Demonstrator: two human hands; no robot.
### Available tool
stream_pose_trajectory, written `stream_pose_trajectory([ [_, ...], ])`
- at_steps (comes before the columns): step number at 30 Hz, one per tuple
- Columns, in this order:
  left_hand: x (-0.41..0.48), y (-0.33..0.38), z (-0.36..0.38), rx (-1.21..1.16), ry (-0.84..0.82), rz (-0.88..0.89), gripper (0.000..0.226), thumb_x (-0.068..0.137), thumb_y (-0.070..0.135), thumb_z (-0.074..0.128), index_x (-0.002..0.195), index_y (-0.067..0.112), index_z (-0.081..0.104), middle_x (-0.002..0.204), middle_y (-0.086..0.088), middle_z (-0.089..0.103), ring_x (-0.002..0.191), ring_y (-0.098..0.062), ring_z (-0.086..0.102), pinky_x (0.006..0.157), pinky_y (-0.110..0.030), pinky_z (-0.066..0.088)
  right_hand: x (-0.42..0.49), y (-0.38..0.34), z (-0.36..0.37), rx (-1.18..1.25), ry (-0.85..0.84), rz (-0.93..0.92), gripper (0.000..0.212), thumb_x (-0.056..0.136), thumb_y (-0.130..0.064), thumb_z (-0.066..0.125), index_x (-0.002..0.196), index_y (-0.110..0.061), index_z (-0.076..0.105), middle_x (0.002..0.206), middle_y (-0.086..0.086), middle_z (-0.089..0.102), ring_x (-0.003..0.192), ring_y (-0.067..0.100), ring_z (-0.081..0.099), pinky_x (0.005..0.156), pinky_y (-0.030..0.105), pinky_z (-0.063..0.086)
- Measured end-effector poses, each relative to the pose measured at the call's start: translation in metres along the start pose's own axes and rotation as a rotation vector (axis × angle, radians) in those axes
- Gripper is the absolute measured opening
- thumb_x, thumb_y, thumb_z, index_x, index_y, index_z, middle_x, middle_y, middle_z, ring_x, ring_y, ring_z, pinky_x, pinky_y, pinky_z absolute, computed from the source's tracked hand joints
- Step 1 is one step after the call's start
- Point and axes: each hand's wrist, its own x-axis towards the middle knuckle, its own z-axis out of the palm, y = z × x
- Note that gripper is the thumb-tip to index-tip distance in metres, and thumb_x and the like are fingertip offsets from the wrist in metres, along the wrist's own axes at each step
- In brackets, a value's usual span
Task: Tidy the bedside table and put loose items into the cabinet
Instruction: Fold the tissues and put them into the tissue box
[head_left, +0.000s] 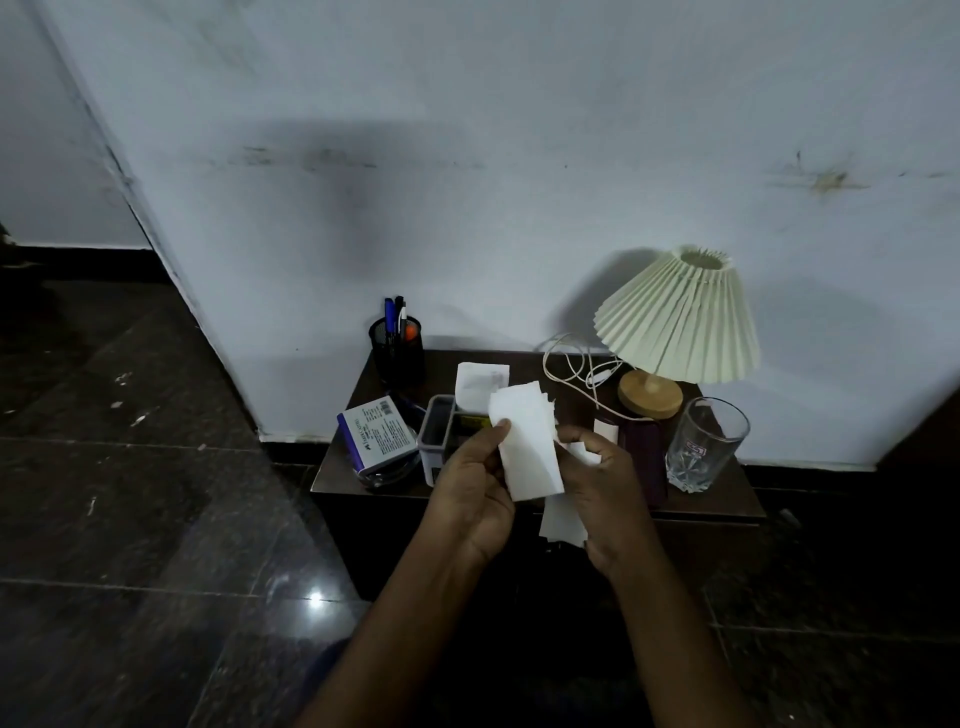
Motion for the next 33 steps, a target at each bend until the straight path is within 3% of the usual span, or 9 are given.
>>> stream_pose_trajectory([
  [5, 0.004, -0.006, 0.0, 0.075, 0.079, 0.106, 0.028, 0.098, 0.01, 0.066, 0.126, 0.006, 0.063, 0.127, -0.023, 0.071, 0.106, -0.04, 0.07, 0.079, -0.056, 0.06, 0.003, 0.003, -0.001, 0.052, 0.026, 0.108, 0.01, 0.096, -0.029, 0.072, 0.097, -0.024, 0.08, 0.095, 0.003, 0.08, 0.083, 0.022, 0.075, 0.058, 0.029, 0.056],
  [9, 0.009, -0.003, -0.009, 0.101, 0.155, 0.247, 0.036, 0.094, 0.005, 0.07, 0.129, 0.006, 0.061, 0.125, -0.018, 0.073, 0.113, -0.039, 0.069, 0.092, -0.064, 0.057, 0.006, -0.002, -0.011, 0.487, -0.052, 0.419, 0.034, 0.104, -0.019, 0.045, 0.114, -0.009, 0.076, 0.108, 0.019, 0.074, 0.087, 0.035, 0.071, 0.079, 0.04, 0.054],
  [12, 0.01, 0.0, -0.017, 0.213, 0.182, 0.338, 0.03, 0.093, 0.009, 0.074, 0.122, 0.012, 0.068, 0.109, -0.008, 0.079, 0.103, -0.03, 0.075, 0.087, -0.055, 0.063, 0.01, -0.007, -0.021, 0.522, -0.016, 0.249, 0.036, 0.099, 0.005, 0.038, 0.127, 0.001, 0.06, 0.128, 0.03, 0.066, 0.103, 0.042, 0.068, 0.091, 0.048, 0.054],
  [14, 0.01, -0.003, -0.017, 0.279, 0.194, 0.377, 0.018, 0.093, 0.01, 0.075, 0.109, 0.015, 0.07, 0.1, -0.003, 0.081, 0.089, -0.022, 0.078, 0.08, -0.047, 0.065, 0.012, -0.009, -0.021, 0.381, -0.049, 0.099, 0.032, 0.096, 0.012, 0.042, 0.119, 0.004, 0.063, 0.127, 0.028, 0.069, 0.119, 0.04, 0.067, 0.104, 0.047, 0.053],
  [17, 0.009, -0.01, -0.013, 0.349, 0.159, 0.398, 0.007, 0.094, 0.008, 0.073, 0.1, 0.01, 0.073, 0.094, -0.01, 0.081, 0.083, -0.027, 0.075, 0.079, -0.047, 0.061, 0.011, -0.014, -0.017, 0.199, -0.22, -0.072, 0.026, 0.092, 0.009, 0.058, 0.109, -0.005, 0.071, 0.119, 0.015, 0.076, 0.117, 0.031, 0.071, 0.09, 0.033, 0.061],
  [20, 0.008, -0.016, -0.011, 0.371, 0.111, 0.353, 0.014, 0.095, 0.009, 0.072, 0.108, 0.004, 0.074, 0.104, -0.018, 0.079, 0.093, -0.036, 0.074, 0.084, -0.047, 0.059, 0.011, -0.017, -0.009, -0.014, -0.321, -0.165, 0.022, 0.088, -0.006, 0.069, 0.106, -0.017, 0.075, 0.121, 0.007, 0.076, 0.116, 0.029, 0.071, 0.091, 0.041, 0.061],
  [22, 0.006, -0.017, -0.011, 0.355, 0.083, 0.289, 0.015, 0.097, 0.011, 0.07, 0.11, 0.007, 0.075, 0.106, -0.017, 0.079, 0.092, -0.036, 0.075, 0.078, -0.044, 0.061, 0.013, -0.018, -0.002, -0.074, -0.258, -0.174, 0.02, 0.086, -0.008, 0.073, 0.1, -0.023, 0.076, 0.118, 0.004, 0.076, 0.111, 0.028, 0.071, 0.09, 0.045, 0.06],
  [27, 0.006, -0.013, -0.012, 0.253, 0.046, 0.163, 0.02, 0.098, 0.007, 0.065, 0.116, 0.003, 0.073, 0.109, -0.023, 0.077, 0.088, -0.033, 0.074, 0.071, -0.039, 0.062, 0.018, -0.02, 0.005, -0.064, -0.127, -0.182, 0.027, 0.083, 0.003, 0.079, 0.096, -0.021, 0.075, 0.106, -0.015, 0.078, 0.088, -0.002, 0.072, 0.067, 0.014, 0.055],
  [33, 0.008, -0.009, -0.016, 0.286, 0.037, 0.138, 0.018, 0.1, 0.006, 0.06, 0.113, 0.005, 0.072, 0.105, -0.018, 0.077, 0.082, -0.028, 0.074, 0.061, -0.035, 0.059, 0.023, -0.018, 0.006, -0.123, -0.088, -0.228, 0.025, 0.083, 0.002, 0.08, 0.101, -0.013, 0.074, 0.098, -0.022, 0.077, 0.084, -0.006, 0.068, 0.068, 0.011, 0.052],
])
